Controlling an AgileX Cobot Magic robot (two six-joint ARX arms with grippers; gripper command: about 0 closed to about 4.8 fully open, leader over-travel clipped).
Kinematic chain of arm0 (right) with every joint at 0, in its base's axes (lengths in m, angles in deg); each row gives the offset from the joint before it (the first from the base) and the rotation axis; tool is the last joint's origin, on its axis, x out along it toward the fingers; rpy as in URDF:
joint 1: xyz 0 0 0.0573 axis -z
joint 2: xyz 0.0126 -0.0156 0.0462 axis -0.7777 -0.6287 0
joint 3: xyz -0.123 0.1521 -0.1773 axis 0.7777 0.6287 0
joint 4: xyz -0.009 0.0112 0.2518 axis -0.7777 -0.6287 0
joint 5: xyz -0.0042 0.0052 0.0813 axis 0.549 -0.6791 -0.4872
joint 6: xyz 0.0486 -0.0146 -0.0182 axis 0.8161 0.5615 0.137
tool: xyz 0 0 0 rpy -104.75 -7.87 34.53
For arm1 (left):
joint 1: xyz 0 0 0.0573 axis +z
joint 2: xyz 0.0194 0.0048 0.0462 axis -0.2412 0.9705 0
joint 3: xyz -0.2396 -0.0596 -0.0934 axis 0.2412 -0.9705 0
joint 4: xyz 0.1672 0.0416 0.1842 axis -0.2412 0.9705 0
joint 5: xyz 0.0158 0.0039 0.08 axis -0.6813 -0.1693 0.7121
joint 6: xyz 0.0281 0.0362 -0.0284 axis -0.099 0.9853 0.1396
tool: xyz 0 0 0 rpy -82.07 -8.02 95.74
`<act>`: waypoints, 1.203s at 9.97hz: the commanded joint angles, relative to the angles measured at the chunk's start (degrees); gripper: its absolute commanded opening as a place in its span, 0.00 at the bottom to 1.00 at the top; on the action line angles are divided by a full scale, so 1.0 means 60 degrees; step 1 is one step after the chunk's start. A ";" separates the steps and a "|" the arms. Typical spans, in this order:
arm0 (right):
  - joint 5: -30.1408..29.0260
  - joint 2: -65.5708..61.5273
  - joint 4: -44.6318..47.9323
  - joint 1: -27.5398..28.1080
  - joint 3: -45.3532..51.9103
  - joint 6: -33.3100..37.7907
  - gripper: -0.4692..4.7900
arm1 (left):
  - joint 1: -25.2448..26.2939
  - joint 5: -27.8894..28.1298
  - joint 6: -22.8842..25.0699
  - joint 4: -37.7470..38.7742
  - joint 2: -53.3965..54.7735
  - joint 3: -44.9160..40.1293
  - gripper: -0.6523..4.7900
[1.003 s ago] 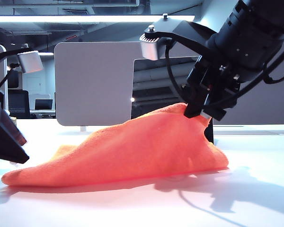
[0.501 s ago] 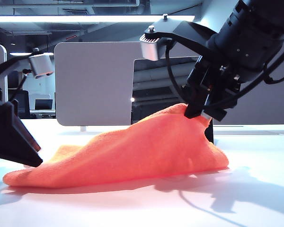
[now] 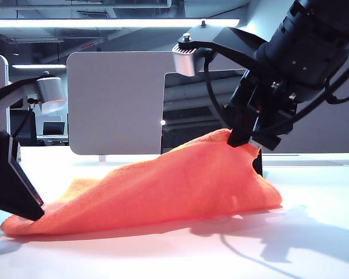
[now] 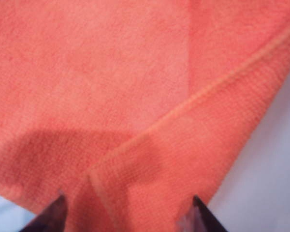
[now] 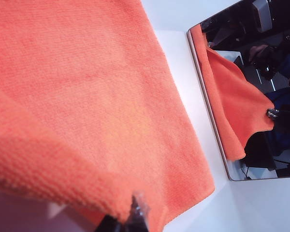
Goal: Pick up the cloth from the table and use it to cover the mirror.
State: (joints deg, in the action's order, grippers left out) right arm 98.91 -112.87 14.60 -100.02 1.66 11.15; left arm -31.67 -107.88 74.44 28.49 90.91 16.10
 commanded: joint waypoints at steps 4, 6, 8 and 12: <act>-0.0015 0.0044 -0.0069 -0.0033 -0.0036 0.0055 0.08 | -0.0007 -0.0324 -0.0033 0.0357 0.0667 0.0022 0.62; -0.0015 0.0044 -0.0073 -0.0033 -0.0036 0.0062 0.08 | -0.0007 -0.0230 -0.0433 0.0040 0.0663 0.0025 0.11; -0.0004 0.0044 -0.0033 -0.0029 -0.0036 0.0051 0.08 | -0.0007 -0.0273 -0.1242 -0.0707 0.0550 0.0164 0.11; 0.0943 0.0051 0.1260 -0.0025 -0.0040 -0.0055 0.08 | -0.0007 -0.0248 -0.2412 -0.1191 -0.0397 0.1672 0.11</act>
State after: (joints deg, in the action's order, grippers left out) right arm 102.91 -112.85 19.32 -100.06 1.66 11.13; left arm -31.67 -109.36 61.87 22.85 89.64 24.47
